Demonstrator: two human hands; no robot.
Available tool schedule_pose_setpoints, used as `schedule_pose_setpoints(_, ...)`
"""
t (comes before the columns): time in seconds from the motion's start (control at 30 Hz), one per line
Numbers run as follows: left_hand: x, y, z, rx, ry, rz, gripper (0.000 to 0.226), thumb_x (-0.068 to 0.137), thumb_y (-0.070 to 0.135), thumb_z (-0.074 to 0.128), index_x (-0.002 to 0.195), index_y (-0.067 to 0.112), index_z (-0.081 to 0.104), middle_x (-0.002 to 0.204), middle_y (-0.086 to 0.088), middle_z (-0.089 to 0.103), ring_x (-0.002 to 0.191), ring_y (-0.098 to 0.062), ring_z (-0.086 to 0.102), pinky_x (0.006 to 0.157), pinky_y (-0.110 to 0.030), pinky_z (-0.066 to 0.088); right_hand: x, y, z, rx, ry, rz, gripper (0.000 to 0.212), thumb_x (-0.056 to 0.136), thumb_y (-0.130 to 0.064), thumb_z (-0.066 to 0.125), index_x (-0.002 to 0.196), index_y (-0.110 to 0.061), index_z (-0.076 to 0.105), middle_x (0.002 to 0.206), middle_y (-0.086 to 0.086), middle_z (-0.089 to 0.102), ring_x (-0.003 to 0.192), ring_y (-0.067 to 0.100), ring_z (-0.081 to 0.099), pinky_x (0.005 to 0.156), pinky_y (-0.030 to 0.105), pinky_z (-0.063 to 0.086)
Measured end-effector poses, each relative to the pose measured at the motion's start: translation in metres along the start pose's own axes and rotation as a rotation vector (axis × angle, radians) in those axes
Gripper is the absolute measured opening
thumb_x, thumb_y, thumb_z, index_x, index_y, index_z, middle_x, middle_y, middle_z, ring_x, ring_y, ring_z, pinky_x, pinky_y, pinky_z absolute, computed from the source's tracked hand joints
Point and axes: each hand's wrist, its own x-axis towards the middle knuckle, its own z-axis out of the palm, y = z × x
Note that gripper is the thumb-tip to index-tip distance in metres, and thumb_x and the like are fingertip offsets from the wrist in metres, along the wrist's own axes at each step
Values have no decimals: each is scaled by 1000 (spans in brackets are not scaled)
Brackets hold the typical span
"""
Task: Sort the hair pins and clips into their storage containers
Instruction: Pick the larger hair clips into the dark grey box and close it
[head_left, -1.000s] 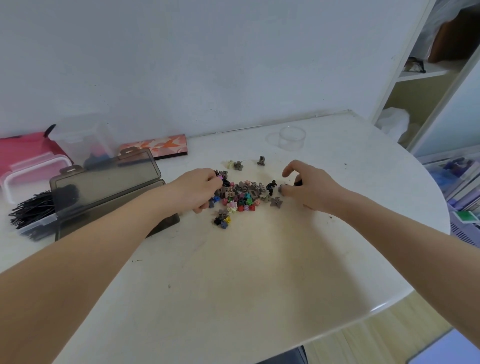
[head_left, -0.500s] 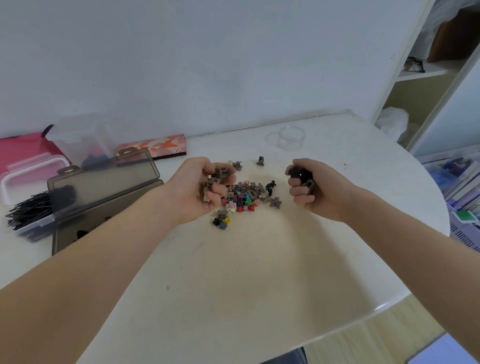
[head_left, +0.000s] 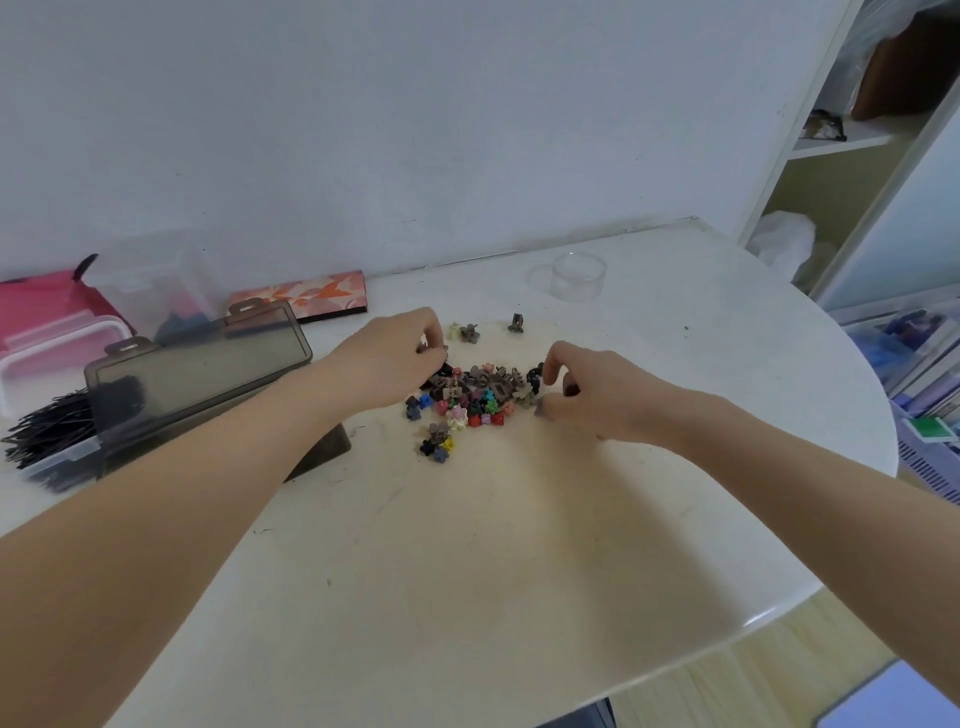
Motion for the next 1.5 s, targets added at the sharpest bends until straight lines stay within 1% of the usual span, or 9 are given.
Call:
schedule_pose_setpoints(0.1, 3, 0, -1, 183, -93, 99, 17, 98, 25, 49, 113, 25, 56, 80, 12, 52, 69, -9, 52, 61, -31, 42, 0, 1, 7, -320, 53, -89, 18, 92, -37, 52, 105, -25, 50, 92, 1, 59, 79, 24, 58, 70, 36, 51)
schedule_pose_setpoints(0.2, 6, -4, -2, 301, -114, 99, 24, 97, 24, 49, 120, 27, 52, 84, 7, 53, 72, -11, 52, 64, -32, 45, 3, 4, 10, -320, 92, -136, 11, 93, -32, 51, 96, -23, 53, 85, -1, 60, 78, 26, 59, 65, 34, 49)
schedule_pose_setpoints(0.33, 9, -15, -3, 365, -115, 34, 34, 96, 24, 50, 129, 27, 44, 101, 0, 60, 85, -18, 59, 75, -38, 52, 9, 5, 4, 455, 24, 71, 15, 94, -27, 56, 89, -13, 57, 70, 2, 58, 52, 20, 48, 42, 23, 37)
schedule_pose_setpoints(0.47, 12, -19, 2, 268, -162, 105, 31, 95, 26, 54, 125, 29, 48, 88, 9, 55, 76, -10, 53, 63, -30, 42, 8, 13, -9, 1281, -150, 180, 14, 95, -24, 54, 92, -10, 56, 71, 2, 50, 46, 11, 37, 35, 19, 28)
schedule_pose_setpoints(0.63, 15, -20, 9, 284, -209, 147, 28, 94, 29, 57, 122, 31, 51, 87, 9, 56, 74, -6, 51, 61, -28, 38, 11, 17, -17, 1629, -247, 142, 23, 92, -22, 47, 93, -6, 63, 81, 6, 56, 54, 11, 45, 38, 17, 38)
schedule_pose_setpoints(0.87, 16, -21, 11, 332, -176, 157, 18, 94, 30, 55, 110, 23, 52, 85, 8, 53, 75, -9, 51, 58, -27, 36, 25, 16, -16, 1295, -71, 198, 20, 96, -24, 56, 87, -7, 62, 74, 3, 56, 49, 10, 39, 33, 18, 25)
schedule_pose_setpoints(1.23, 6, -14, -7, -91, -164, -40, 17, 96, 29, 53, 102, 14, 46, 81, -8, 58, 60, -19, 48, 49, -27, 41, 32, 8, -5, -337, 98, -174, 30, 95, -24, 43, 117, -38, 57, 68, -9, 49, 61, 12, 50, 56, 28, 38)
schedule_pose_setpoints(1.37, -2, -12, -15, -206, -108, -60, 10, 94, 21, 48, 103, 18, 51, 97, -9, 66, 77, -29, 69, 48, -27, 41, 37, 17, -3, -418, 149, -158, 18, 93, -25, 43, 99, -31, 59, 75, -4, 59, 70, 24, 59, 61, 32, 48)
schedule_pose_setpoints(1.5, -15, -18, -31, -203, -48, -43, 16, 97, 20, 46, 97, 20, 62, 87, -3, 61, 57, -14, 49, 50, -24, 39, 37, 8, -7, 198, 186, 30, 13, 91, -17, 49, 92, -16, 62, 76, 6, 65, 52, 25, 51, 44, 29, 42)
